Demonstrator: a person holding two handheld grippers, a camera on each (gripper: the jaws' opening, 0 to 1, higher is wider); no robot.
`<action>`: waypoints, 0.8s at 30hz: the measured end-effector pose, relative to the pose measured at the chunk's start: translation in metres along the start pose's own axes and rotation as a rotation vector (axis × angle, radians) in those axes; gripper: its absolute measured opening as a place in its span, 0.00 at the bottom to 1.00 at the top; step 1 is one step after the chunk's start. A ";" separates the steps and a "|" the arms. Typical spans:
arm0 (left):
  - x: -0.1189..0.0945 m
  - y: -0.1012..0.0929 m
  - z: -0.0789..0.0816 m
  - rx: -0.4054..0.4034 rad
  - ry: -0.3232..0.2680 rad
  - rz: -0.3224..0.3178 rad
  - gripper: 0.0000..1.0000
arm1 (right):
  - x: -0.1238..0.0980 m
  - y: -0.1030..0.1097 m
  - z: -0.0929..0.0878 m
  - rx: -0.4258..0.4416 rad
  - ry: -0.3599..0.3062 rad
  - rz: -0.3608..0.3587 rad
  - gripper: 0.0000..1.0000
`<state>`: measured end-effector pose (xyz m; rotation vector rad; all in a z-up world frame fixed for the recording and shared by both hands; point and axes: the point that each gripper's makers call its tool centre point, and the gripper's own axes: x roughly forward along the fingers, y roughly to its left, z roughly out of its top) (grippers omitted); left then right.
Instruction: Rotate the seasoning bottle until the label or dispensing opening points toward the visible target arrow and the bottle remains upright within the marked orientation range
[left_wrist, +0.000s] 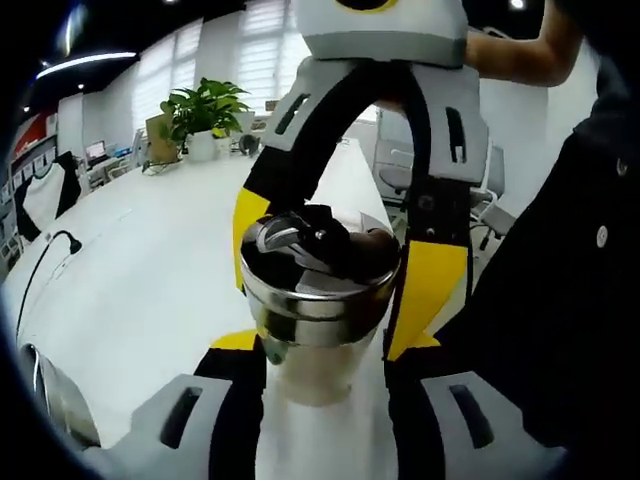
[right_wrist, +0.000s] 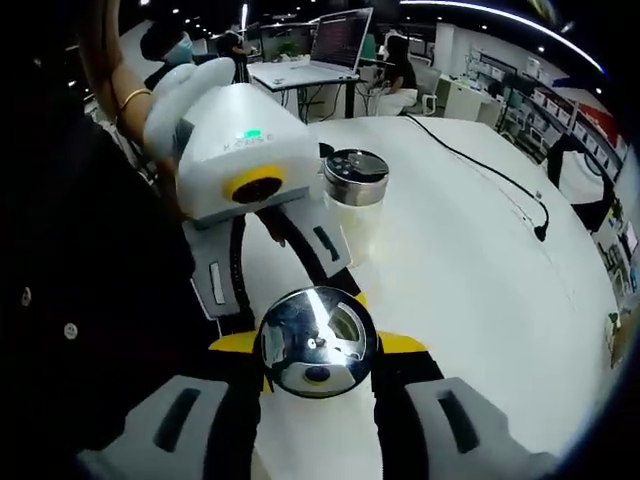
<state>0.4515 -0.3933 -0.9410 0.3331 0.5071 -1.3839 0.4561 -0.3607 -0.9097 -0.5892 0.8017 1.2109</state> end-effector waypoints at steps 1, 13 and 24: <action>0.000 0.001 0.000 0.005 0.003 0.002 0.46 | 0.000 0.000 0.000 -0.004 0.001 0.003 0.40; -0.003 0.014 -0.010 -0.105 -0.018 0.162 0.42 | 0.006 -0.005 0.006 0.038 -0.006 -0.051 0.41; -0.004 0.017 -0.009 -0.199 -0.056 0.303 0.41 | -0.004 -0.009 0.001 0.312 -0.035 -0.193 0.36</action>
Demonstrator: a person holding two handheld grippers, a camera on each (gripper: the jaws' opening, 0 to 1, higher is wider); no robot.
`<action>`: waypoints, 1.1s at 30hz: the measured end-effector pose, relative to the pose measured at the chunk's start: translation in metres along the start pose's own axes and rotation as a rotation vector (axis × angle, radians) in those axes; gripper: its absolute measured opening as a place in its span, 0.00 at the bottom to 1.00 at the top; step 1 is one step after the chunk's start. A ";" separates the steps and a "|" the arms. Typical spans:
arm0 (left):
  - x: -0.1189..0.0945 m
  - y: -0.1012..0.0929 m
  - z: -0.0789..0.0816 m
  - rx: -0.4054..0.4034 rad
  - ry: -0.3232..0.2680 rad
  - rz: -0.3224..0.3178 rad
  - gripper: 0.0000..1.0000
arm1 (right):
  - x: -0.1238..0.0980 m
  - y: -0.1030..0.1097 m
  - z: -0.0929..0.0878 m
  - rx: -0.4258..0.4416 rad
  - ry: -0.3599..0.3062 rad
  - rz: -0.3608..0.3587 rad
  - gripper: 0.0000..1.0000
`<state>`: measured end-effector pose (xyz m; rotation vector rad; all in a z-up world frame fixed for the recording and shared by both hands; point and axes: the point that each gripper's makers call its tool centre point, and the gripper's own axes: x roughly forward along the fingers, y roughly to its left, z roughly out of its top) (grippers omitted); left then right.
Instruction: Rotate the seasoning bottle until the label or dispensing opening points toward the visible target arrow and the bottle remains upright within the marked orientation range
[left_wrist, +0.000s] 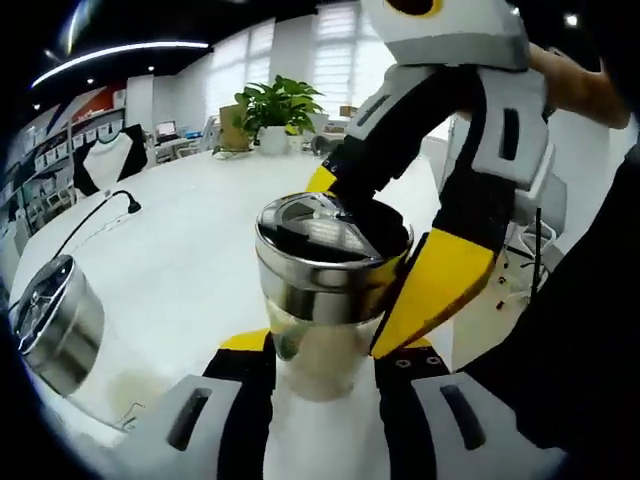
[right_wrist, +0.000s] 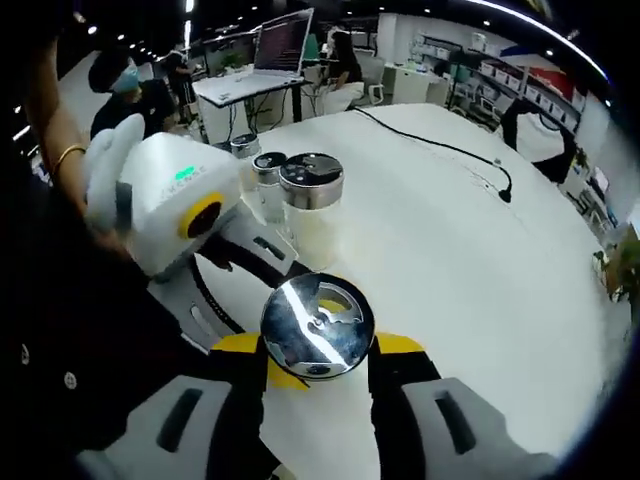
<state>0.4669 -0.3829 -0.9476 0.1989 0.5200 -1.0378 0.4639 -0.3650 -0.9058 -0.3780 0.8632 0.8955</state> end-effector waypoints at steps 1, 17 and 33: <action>0.000 0.000 0.000 -0.002 0.000 0.005 0.41 | -0.001 0.000 0.000 0.015 -0.004 -0.007 0.36; -0.003 0.007 -0.002 0.002 0.005 0.113 0.41 | -0.001 -0.004 0.013 0.259 -0.089 -0.209 0.38; -0.016 0.007 -0.011 0.056 0.051 -0.038 0.38 | 0.002 0.008 0.015 -0.176 -0.084 0.110 0.37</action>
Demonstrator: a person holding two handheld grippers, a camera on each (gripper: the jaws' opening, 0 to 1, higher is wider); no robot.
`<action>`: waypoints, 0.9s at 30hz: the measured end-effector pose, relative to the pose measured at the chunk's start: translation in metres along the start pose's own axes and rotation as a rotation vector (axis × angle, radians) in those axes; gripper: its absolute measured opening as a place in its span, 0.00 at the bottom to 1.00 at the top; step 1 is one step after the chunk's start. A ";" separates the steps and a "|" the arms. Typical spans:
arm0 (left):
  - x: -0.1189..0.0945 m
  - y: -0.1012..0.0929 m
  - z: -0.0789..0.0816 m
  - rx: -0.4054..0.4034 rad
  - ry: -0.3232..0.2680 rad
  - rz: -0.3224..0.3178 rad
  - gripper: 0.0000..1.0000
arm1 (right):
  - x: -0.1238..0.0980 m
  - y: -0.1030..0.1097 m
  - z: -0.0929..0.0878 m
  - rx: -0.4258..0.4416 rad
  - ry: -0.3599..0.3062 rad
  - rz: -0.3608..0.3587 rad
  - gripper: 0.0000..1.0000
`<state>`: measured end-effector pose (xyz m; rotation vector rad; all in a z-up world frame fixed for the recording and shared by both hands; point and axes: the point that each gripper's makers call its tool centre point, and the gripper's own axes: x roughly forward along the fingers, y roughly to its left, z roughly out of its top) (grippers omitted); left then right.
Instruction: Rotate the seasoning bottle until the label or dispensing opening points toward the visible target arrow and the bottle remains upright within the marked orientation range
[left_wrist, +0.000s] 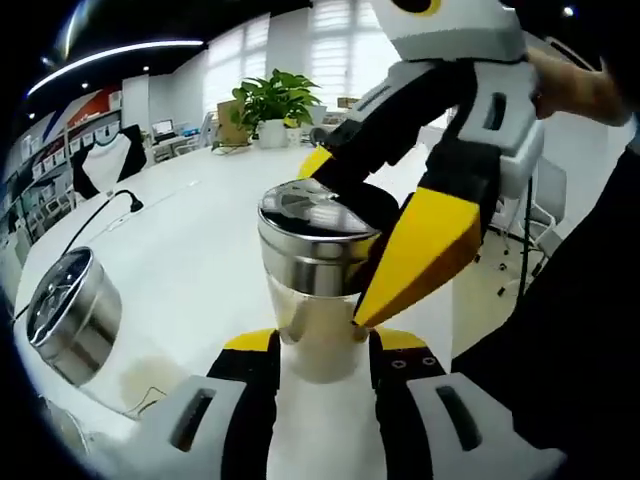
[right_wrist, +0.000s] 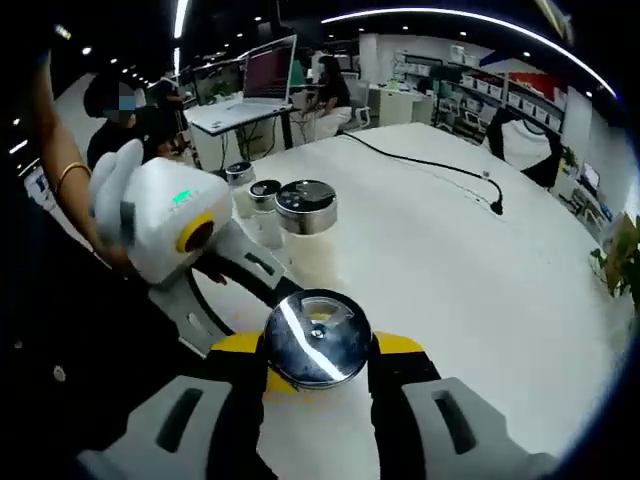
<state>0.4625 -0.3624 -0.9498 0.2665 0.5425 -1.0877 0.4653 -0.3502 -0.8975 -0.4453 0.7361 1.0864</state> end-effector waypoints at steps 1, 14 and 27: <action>-0.001 -0.001 0.000 0.008 0.002 -0.009 0.38 | 0.000 0.003 0.000 -0.059 0.014 0.042 0.37; -0.010 -0.003 -0.003 0.134 0.048 -0.162 0.38 | 0.003 0.017 -0.002 -0.444 0.163 0.376 0.37; -0.006 -0.008 -0.001 0.232 0.082 -0.249 0.40 | 0.006 0.020 -0.007 -0.448 0.253 0.426 0.39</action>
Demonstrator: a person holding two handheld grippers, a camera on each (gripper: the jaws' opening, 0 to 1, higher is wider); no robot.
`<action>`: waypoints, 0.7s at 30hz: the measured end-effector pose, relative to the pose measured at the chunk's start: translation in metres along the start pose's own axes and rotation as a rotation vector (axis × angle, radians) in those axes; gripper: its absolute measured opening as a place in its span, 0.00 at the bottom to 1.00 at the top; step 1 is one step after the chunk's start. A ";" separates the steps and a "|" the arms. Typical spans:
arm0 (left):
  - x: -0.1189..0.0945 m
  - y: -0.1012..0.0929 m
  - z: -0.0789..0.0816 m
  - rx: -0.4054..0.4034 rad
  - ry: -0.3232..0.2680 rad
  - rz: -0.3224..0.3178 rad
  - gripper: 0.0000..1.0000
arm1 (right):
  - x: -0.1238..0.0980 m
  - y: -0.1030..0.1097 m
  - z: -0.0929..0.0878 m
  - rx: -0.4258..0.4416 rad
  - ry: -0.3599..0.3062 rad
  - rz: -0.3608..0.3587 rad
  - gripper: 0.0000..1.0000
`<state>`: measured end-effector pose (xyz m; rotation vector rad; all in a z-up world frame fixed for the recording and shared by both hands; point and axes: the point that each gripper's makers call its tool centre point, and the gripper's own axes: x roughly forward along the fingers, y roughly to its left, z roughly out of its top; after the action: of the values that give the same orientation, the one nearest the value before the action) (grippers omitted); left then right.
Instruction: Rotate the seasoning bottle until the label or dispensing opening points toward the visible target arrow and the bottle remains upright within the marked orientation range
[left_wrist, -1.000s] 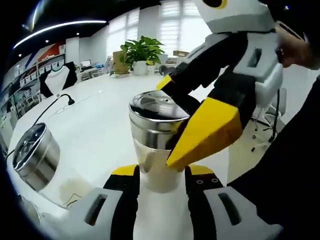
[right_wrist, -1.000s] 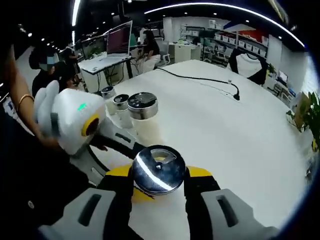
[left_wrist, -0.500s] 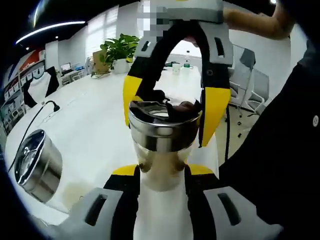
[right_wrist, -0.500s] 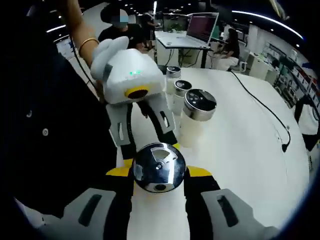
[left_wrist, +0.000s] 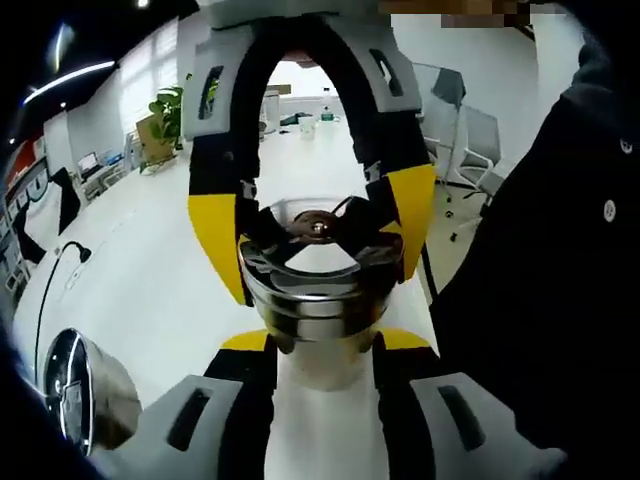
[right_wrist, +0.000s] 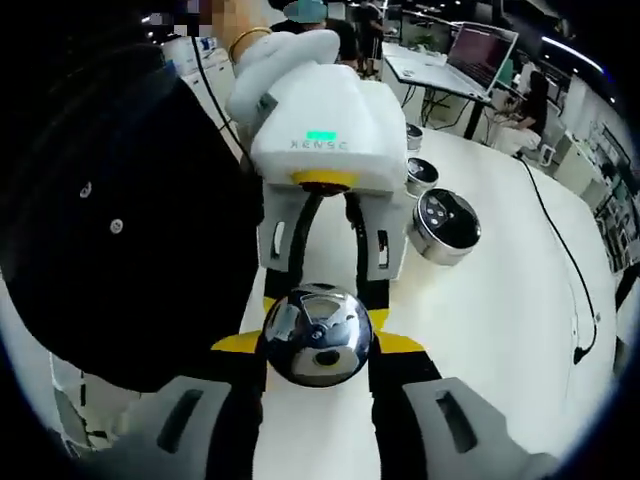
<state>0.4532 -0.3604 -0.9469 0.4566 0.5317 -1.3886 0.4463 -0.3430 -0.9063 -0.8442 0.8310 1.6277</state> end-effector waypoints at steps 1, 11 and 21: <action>0.000 0.000 0.000 -0.003 0.000 0.006 0.40 | 0.001 0.000 -0.001 0.051 -0.003 -0.014 0.39; 0.004 0.006 0.003 -0.175 -0.054 0.245 0.40 | 0.001 -0.014 0.002 0.456 -0.146 -0.240 0.41; 0.010 0.009 0.007 -0.219 -0.061 0.366 0.40 | -0.016 -0.020 -0.002 0.790 -0.227 -0.490 0.39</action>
<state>0.4632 -0.3710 -0.9476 0.3136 0.5142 -0.9783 0.4688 -0.3488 -0.8961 -0.2540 0.9138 0.8267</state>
